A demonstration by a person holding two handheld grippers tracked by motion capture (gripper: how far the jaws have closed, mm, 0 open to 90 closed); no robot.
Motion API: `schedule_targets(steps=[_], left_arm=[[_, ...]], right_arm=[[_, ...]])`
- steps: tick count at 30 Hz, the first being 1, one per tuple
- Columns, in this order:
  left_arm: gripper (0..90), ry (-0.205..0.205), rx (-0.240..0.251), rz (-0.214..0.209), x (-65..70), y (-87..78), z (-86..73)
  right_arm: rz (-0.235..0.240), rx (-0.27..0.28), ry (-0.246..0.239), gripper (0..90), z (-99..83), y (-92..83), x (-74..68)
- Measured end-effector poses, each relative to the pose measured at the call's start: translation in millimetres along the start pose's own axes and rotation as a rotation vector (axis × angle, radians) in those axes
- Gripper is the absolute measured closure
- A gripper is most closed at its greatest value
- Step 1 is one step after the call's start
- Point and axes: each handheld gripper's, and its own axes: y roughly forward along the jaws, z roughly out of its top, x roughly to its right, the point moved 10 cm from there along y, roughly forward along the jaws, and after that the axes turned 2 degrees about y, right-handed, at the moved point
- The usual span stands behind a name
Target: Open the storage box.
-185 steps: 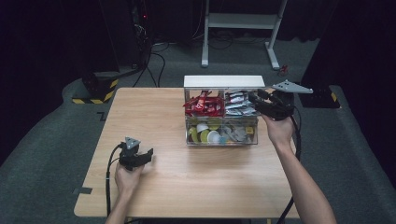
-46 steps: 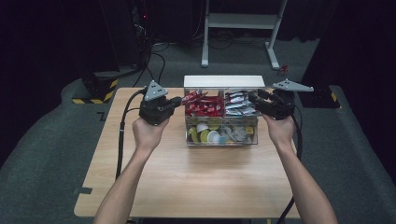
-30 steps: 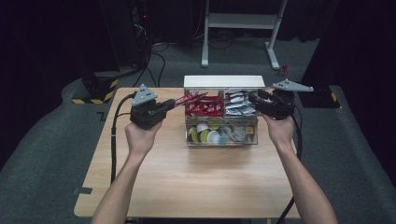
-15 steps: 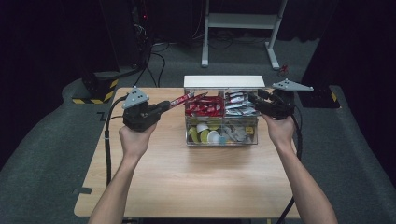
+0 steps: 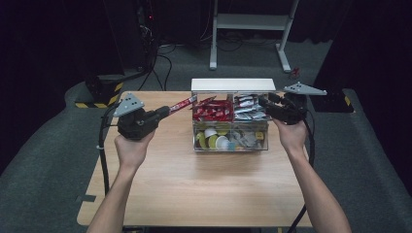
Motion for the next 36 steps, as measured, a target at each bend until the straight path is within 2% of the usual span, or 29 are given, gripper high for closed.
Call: schedule_targets(steps=[8,15,25,36], left_arm=[[88.4,0.009,0.000,0.021,-4.9,-12.1,-2.0],[88.4,-0.008,0.014,0.050,-16.5,-25.4,-5.9],[88.4,-0.025,0.013,0.082,-32.9,-40.6,-20.2],[88.4,-0.051,0.004,0.105,-46.8,-46.4,-41.2]], right_arm=[[-0.004,0.000,-0.002,53.8,0.2,0.2,-0.2],[-0.004,0.000,-0.001,53.8,0.3,0.2,-0.1],[-0.010,-0.005,-0.003,53.8,0.1,0.1,-0.5],[-0.012,-0.007,-0.007,53.8,0.2,0.0,-0.6]])
